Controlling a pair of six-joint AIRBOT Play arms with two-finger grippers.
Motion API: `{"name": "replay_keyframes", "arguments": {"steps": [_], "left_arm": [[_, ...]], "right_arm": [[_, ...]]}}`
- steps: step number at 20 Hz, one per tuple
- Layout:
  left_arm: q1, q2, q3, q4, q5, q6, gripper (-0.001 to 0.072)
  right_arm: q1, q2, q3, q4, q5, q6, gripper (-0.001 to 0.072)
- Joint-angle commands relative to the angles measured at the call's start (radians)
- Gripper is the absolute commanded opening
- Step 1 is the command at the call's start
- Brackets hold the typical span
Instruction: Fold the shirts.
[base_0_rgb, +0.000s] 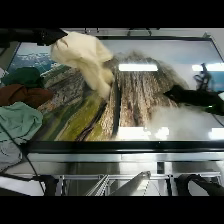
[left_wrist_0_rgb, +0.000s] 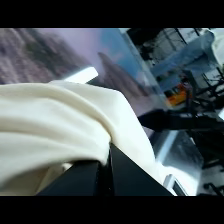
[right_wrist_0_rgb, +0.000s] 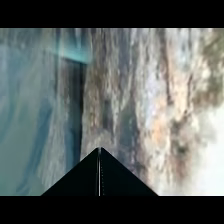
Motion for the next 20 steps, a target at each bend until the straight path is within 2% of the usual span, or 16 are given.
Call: {"name": "replay_keyframes", "arguments": {"steps": [1, 5, 6, 7, 8, 10, 12, 16, 19, 20], "left_arm": [[-0.101, 0.143, -0.126, -0.018, -0.038, -0.008, 0.0023], [-0.226, 0.171, -0.301, 0.276, -0.035, -0.045, 0.0025], [-0.247, 0.171, -0.344, 0.315, -0.034, -0.049, 0.0137], [-0.259, 0.171, -0.381, 0.34, -0.023, -0.049, 0.047], [-0.258, 0.171, -0.404, 0.344, 0.001, -0.058, 0.0718], [-0.228, 0.171, -0.414, 0.345, 0.021, -0.061, 0.072], [-0.167, 0.171, -0.414, 0.354, -0.015, -0.086, 0.072], [-0.07, 0.169, -0.498, 0.57, -0.092, -0.153, 0.072], [-0.06, 0.168, -0.724, 0.568, -0.015, -0.143, 0.0719], [-0.074, 0.168, -0.806, 0.568, 0.035, -0.108, 0.0719]], "right_arm": [[-0.101, 0.13, 0.003, 0.0, 0.063, -0.012, 0.0021], [-0.15, 0.158, 0.002, -0.014, 0.154, -0.037, 0.004], [-0.149, 0.156, 0.002, -0.028, 0.172, -0.037, 0.0263], [-0.149, 0.154, 0.002, -0.038, 0.184, -0.037, 0.054], [-0.149, 0.153, 0.002, -0.039, 0.196, -0.037, 0.0586], [-0.148, 0.153, 0.002, -0.038, 0.23, -0.037, 0.0586], [-0.139, 0.152, -0.016, -0.043, 0.251, -0.037, 0.0586], [-0.058, 0.077, -0.117, -0.046, 0.236, -0.093, 0.0585], [0.029, -0.077, -0.145, -0.037, 0.235, -0.155, 0.0585], [0.06, -0.132, -0.145, -0.013, 0.233, -0.186, 0.0584]]}}
